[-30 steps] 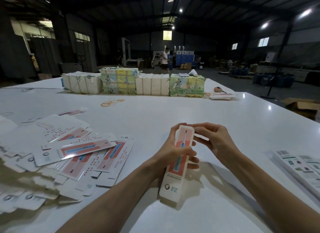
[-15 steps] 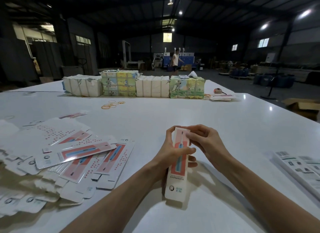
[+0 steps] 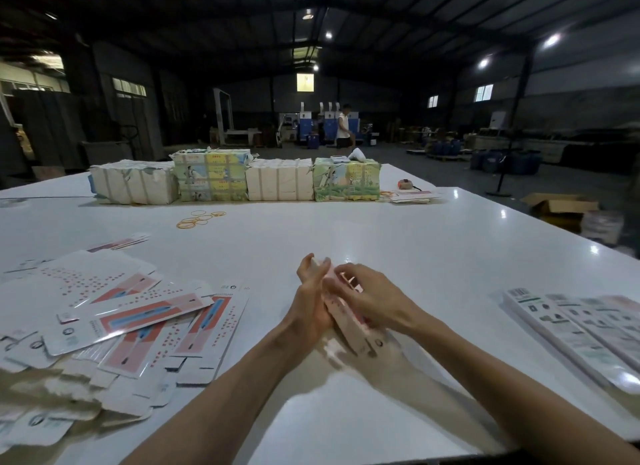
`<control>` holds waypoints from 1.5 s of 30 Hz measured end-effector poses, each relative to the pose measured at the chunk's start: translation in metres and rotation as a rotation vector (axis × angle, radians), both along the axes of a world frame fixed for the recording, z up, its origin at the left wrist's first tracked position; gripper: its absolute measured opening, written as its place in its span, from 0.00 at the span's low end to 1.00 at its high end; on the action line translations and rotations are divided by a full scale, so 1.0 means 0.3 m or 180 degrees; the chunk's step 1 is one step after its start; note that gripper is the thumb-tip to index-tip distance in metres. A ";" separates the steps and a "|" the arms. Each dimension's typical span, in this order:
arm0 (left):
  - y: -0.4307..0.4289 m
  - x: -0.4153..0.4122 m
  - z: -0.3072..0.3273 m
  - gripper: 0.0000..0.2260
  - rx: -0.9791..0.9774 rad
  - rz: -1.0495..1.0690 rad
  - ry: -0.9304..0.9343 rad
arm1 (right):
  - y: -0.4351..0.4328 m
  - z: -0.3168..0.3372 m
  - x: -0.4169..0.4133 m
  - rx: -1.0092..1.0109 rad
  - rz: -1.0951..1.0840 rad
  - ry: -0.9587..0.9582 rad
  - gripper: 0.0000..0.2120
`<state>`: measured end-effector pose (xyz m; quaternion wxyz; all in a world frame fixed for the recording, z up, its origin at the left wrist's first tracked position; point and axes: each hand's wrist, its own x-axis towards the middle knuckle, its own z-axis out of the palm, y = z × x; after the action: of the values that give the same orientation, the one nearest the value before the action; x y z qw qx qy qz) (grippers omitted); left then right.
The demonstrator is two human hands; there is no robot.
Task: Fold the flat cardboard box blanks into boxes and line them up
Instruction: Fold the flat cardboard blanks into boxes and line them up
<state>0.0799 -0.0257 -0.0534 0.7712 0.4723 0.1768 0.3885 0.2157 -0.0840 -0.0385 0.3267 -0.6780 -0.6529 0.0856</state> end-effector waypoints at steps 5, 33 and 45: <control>-0.008 -0.002 -0.004 0.37 0.0074 -0.0575 0.0469 | -0.103 0.021 0.040 -0.0163 0.0010 -0.0485 0.16; 0.010 -0.026 -0.043 0.06 0.1163 -0.0851 0.0992 | -0.173 0.026 0.171 0.0154 -0.1426 -0.1842 0.08; 0.162 -0.226 0.172 0.12 0.2506 0.0010 0.3382 | -0.026 -0.116 0.136 0.0140 -0.0870 -0.0532 0.11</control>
<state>0.0122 0.0227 -0.0019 0.3482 0.8461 0.3787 0.1394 0.2565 -0.0917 -0.0734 0.2946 -0.7580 -0.5812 -0.0307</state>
